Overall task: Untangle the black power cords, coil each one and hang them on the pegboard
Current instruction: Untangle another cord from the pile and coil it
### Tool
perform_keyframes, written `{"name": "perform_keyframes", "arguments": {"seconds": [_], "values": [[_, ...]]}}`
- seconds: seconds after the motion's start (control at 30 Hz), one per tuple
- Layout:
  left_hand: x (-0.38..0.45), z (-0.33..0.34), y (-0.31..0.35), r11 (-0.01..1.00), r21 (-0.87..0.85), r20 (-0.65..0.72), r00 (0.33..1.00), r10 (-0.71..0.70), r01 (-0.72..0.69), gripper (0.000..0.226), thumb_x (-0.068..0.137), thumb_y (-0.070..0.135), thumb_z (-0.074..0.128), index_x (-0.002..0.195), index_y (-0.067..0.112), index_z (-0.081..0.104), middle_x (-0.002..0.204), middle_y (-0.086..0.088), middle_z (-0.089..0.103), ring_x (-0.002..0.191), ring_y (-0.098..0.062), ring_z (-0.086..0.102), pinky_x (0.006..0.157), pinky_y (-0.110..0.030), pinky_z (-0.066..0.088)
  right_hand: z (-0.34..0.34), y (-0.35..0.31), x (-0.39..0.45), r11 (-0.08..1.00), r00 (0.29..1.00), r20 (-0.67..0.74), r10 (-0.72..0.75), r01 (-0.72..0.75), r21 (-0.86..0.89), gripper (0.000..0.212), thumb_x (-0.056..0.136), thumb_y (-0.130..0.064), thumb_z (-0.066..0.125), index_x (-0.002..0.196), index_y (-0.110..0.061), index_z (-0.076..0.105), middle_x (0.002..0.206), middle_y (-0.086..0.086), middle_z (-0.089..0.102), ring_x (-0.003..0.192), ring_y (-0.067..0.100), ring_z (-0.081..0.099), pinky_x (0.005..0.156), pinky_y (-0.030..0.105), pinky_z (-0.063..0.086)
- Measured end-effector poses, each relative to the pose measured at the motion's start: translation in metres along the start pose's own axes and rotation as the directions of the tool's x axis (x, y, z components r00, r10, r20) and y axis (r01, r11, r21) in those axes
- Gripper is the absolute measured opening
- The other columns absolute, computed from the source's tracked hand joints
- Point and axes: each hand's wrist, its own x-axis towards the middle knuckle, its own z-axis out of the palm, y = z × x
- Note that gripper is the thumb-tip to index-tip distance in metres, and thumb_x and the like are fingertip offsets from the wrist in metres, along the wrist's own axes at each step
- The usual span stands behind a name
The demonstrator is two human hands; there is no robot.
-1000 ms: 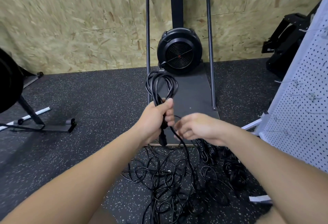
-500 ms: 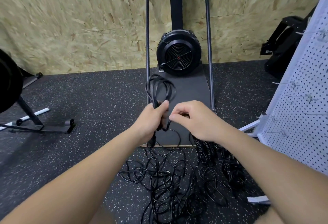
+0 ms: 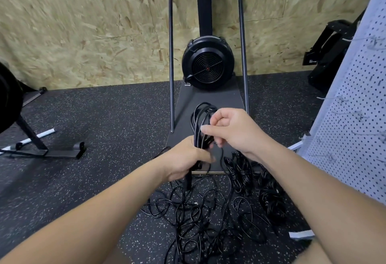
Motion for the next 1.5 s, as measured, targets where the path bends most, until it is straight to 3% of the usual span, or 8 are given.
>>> {"name": "perform_keyframes", "arguments": {"seconds": [0.13,0.4,0.5,0.77,0.93,1.17,1.33,1.5], "values": [[0.006,-0.012,0.0,0.981,-0.194,-0.177,0.984,-0.026,-0.009,0.033,0.085,-0.008,0.063,0.081,0.024,0.065,0.076,0.004,0.055,0.066,-0.013,0.046,0.06,-0.029,0.039,-0.011,0.0,-0.002,1.0,0.998,0.047,0.032,-0.031,-0.002,0.037,0.092,-0.013,0.088,0.122,-0.008,0.067,0.099,0.012,0.083,0.095,0.036,0.079,0.093,0.048,0.064],[0.01,-0.031,0.0,0.939,-0.342,-0.277,0.958,-0.072,-0.028,0.024,0.088,-0.006,0.069,0.105,0.01,0.063,0.078,-0.001,0.053,0.063,-0.014,0.048,0.059,-0.026,0.046,-0.023,0.007,-0.005,0.91,0.997,0.002,0.073,-0.066,-0.409,0.007,0.097,-0.039,0.08,0.096,-0.033,0.084,0.095,-0.01,0.082,0.099,0.039,0.074,0.098,0.058,0.058],[0.008,-0.032,-0.003,0.953,-0.302,-0.233,0.969,-0.077,0.003,0.033,0.083,0.002,0.079,0.111,0.011,0.065,0.081,-0.001,0.058,0.068,-0.014,0.053,0.066,-0.029,0.048,-0.018,-0.009,-0.004,0.937,0.999,-0.046,-0.007,-0.01,-0.349,0.013,0.105,-0.03,0.069,0.099,-0.024,0.08,0.078,-0.015,0.076,0.069,0.014,0.068,0.077,0.036,0.057],[0.001,0.003,-0.008,0.982,-0.189,0.096,0.995,0.022,-0.004,0.031,0.097,0.016,0.082,0.122,0.014,0.065,0.105,-0.004,0.06,0.098,-0.017,0.056,0.096,-0.035,0.046,0.002,-0.024,-0.004,0.948,0.974,-0.201,-0.105,0.037,-0.316,0.018,0.111,-0.023,0.057,0.102,-0.016,0.07,0.07,0.004,0.075,0.057,0.021,0.076,0.059,0.03,0.058],[0.003,0.012,-0.007,0.989,-0.144,-0.008,0.999,0.037,-0.038,0.004,0.106,0.013,0.071,0.107,0.011,0.067,0.096,-0.007,0.065,0.094,-0.02,0.059,0.093,-0.036,0.048,0.006,-0.025,-0.004,0.937,0.944,-0.278,-0.179,0.078,-0.342,0.017,0.111,-0.02,0.057,0.099,-0.017,0.069,0.072,0.002,0.075,0.055,0.015,0.075,0.057,0.026,0.057],[0.001,0.014,-0.002,0.995,-0.085,-0.022,0.999,0.046,-0.047,0.029,0.115,0.025,0.058,0.097,0.002,0.061,0.073,-0.004,0.061,0.091,-0.03,0.071,0.109,-0.05,0.055,-0.001,-0.015,0.001,0.58,0.781,-0.224,-0.584,0.208,-0.787,0.017,0.105,-0.034,0.067,0.119,-0.024,0.069,0.114,-0.006,0.053,0.106,0.018,0.056,0.086,0.043,0.055],[-0.001,0.017,-0.004,0.989,-0.139,0.004,0.998,0.055,-0.054,0.025,0.114,0.019,0.058,0.092,0.01,0.053,0.074,-0.003,0.046,0.062,-0.018,0.041,0.068,-0.039,0.054,-0.001,-0.016,0.001,0.947,0.975,-0.215,-0.053,-0.02,-0.322,0.059,0.089,-0.071,0.073,0.132,-0.033,0.062,0.119,-0.014,0.068,0.109,0.008,0.067,0.095,0.038,0.055],[-0.006,0.013,-0.001,0.987,-0.162,0.113,0.993,0.031,-0.012,0.011,0.114,0.017,0.057,0.115,0.006,0.059,0.078,-0.002,0.049,0.061,-0.015,0.036,0.059,-0.032,0.042,-0.004,-0.006,0.005,0.999,0.993,-0.12,0.0,0.004,0.032,0.019,0.1,-0.022,0.078,0.111,-0.007,0.073,0.089,0.003,0.078,0.082,0.019,0.076,0.077,0.048,0.058]]}}
